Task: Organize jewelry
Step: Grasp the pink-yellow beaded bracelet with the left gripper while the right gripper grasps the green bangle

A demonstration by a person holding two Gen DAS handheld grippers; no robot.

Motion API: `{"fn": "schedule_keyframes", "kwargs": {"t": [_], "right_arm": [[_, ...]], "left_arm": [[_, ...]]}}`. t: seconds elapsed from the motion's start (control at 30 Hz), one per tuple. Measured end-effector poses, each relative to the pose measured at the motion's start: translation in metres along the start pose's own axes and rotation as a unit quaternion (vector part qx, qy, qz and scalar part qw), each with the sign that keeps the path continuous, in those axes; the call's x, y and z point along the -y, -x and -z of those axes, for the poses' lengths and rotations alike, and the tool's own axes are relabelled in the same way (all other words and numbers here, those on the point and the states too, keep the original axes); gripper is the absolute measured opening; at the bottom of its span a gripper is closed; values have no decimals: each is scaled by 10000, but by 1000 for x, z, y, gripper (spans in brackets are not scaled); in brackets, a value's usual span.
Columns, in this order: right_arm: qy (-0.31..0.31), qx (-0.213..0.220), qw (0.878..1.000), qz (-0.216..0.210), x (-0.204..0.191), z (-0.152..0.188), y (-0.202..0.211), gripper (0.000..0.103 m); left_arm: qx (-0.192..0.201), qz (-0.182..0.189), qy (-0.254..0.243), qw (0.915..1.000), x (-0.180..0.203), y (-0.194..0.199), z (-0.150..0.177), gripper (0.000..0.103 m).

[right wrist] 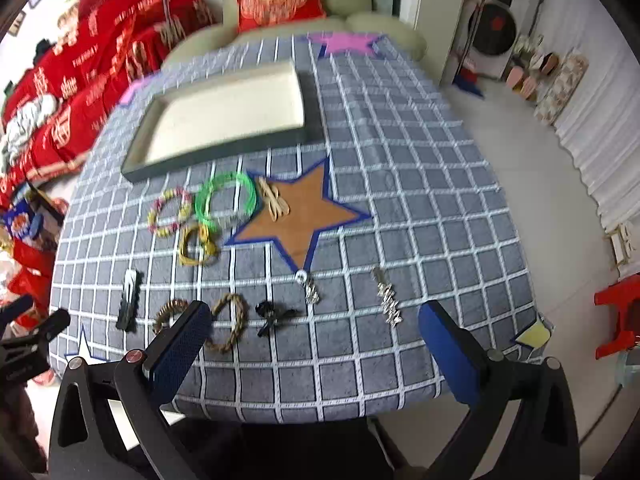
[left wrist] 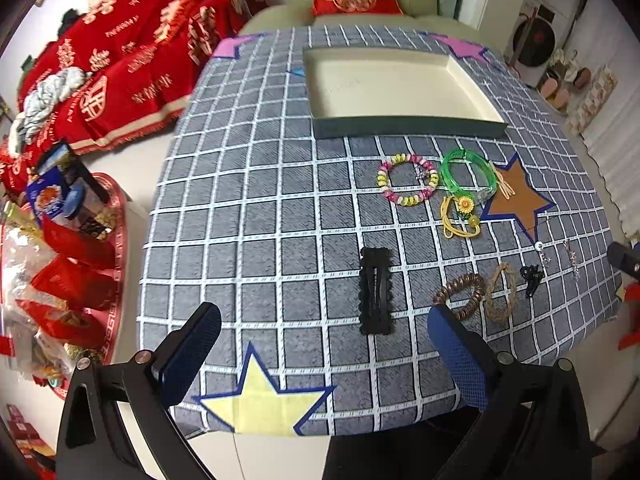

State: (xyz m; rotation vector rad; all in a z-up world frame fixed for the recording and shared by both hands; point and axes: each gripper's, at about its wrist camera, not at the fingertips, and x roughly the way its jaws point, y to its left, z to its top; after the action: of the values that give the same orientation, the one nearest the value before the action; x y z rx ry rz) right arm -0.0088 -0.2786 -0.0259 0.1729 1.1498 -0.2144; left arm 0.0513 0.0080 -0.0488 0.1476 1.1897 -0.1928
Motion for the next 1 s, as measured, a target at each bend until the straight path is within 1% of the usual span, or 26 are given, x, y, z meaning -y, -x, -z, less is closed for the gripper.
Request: {"fn": "schedule_keyframes", "kwargs": {"t": [0.03, 0.17, 0.23, 0.37, 0.5, 0.53, 0.57, 0.6, 0.67, 0.7, 0.73, 0.77, 0.8, 0.87, 0.93, 1.0], "right_arm": [[4, -119, 9999, -4, -2, -3, -5, 103], [-37, -328, 9994, -69, -8, -16, -17, 103], [-102, -506, 9986, -106, -11, -25, -28, 103], [-297, -794, 9960, -280, -15, -42, -51, 103], [-472, -996, 9929, -445, -21, -59, -75, 103], [-555, -1055, 9915, -516, -23, -65, -84, 102], [-607, -1099, 9905, -559, -23, -68, -90, 99], [-671, -1165, 9891, -605, -25, -71, -97, 97], [-811, -1358, 9850, -685, -29, -78, -113, 90], [-913, -1460, 9822, -754, -30, -81, -122, 89], [-999, -1534, 9798, -806, -32, -83, -129, 83], [-1063, -1591, 9779, -844, -33, -85, -134, 78], [-1111, -1666, 9759, -868, -36, -86, -139, 75], [-1149, -1787, 9731, -890, -41, -88, -149, 69], [-1183, -1919, 9704, -866, -47, -89, -159, 64], [-1189, -1877, 9717, -807, -51, -92, -159, 62]], "left_arm": [[-49, 39, -5, 10000, 0, -4, -4, 103], [-199, 159, 12, 9997, 2, -22, -27, 103], [-251, 203, 54, 9995, 4, -31, -37, 103], [-407, 317, 202, 9985, 7, -53, -60, 103], [-516, 323, 272, 9978, 13, -76, -81, 103], [-530, 304, 268, 9978, 14, -81, -84, 102], [-593, 294, 247, 9975, 17, -88, -89, 99], [-646, 278, 245, 9972, 18, -94, -93, 99], [-666, 270, 261, 9971, 20, -102, -100, 98], [-667, 282, 243, 9971, 21, -105, -102, 98], [-671, 273, 209, 9972, 23, -109, -105, 98], [-684, 250, 173, 9972, 25, -113, -109, 92], [-717, 251, 150, 9970, 26, -117, -111, 86], [-845, 327, 164, 9958, 29, -126, -116, 86], [-889, 406, 159, 9951, 31, -132, -119, 86], [-930, 430, 102, 9947, 36, -137, -122, 86]]}}
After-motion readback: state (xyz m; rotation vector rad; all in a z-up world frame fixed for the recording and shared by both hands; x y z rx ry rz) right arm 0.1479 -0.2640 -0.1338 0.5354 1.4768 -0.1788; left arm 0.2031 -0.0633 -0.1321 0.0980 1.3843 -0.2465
